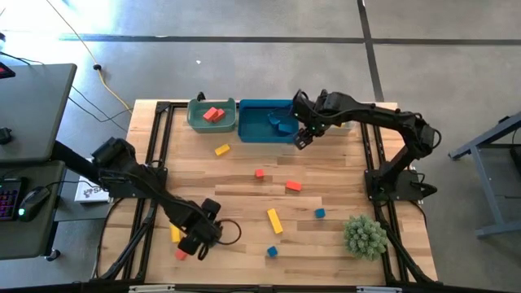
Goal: Sort & place blocks by color
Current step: Put the blue block into the blue bin
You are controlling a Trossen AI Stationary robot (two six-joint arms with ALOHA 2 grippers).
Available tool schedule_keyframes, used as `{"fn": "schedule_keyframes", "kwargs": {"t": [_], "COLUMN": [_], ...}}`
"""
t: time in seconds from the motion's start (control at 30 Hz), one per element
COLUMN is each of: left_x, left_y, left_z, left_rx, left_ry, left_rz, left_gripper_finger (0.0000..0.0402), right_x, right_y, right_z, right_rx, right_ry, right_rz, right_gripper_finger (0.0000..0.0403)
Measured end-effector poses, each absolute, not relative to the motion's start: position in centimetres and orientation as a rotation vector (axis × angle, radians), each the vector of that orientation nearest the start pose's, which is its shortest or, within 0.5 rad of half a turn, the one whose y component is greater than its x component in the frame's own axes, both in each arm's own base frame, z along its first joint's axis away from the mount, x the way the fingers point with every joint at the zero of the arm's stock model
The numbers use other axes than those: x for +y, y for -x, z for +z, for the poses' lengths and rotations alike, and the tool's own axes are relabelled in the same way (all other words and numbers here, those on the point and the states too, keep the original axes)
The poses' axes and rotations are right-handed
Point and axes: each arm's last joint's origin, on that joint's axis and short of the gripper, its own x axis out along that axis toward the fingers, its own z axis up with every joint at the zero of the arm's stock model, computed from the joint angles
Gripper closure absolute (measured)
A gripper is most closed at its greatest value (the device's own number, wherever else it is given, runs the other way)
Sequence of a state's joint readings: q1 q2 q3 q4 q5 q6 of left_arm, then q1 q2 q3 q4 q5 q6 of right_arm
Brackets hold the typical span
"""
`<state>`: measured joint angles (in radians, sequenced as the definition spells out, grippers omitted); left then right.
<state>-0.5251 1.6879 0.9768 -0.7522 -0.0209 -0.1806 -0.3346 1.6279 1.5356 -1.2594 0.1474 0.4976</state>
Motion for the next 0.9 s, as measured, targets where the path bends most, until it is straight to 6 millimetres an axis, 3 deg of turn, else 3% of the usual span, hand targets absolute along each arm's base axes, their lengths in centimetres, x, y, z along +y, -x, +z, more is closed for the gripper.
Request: {"fn": "schedule_keyframes", "kwargs": {"t": [0.17,0.43,0.57,0.8,0.9], "left_x": [-14.4,-14.6,-14.6,-14.6,-14.3], "left_y": [-25.0,-25.2,-25.2,-25.2,-25.4], "left_z": [13.6,12.9,12.9,12.9,13.0], "left_rx": [1.507,1.524,1.524,1.533,1.536], "left_ry": [-0.282,-0.289,-0.29,-0.271,-0.247], "left_rz": [-0.251,-0.25,-0.252,-0.27,-0.271], "left_gripper_finger": [0.0167,0.0176,0.0214,0.0321,0.0329], "right_x": [-9.7,-9.0,-8.9,-9.0,-9.0], "right_y": [-29.0,-29.2,-29.2,-29.2,-29.2], "right_z": [31.0,31.0,31.0,31.0,31.0], "right_rx": [1.238,1.243,1.243,1.24,1.239], "right_ry": [-0.521,-0.504,-0.501,-0.477,-0.47], "right_rz": [-0.717,-0.697,-0.696,-0.716,-0.723], "right_gripper_finger": [0.0192,0.0192,0.0192,0.0192,0.0192]}}
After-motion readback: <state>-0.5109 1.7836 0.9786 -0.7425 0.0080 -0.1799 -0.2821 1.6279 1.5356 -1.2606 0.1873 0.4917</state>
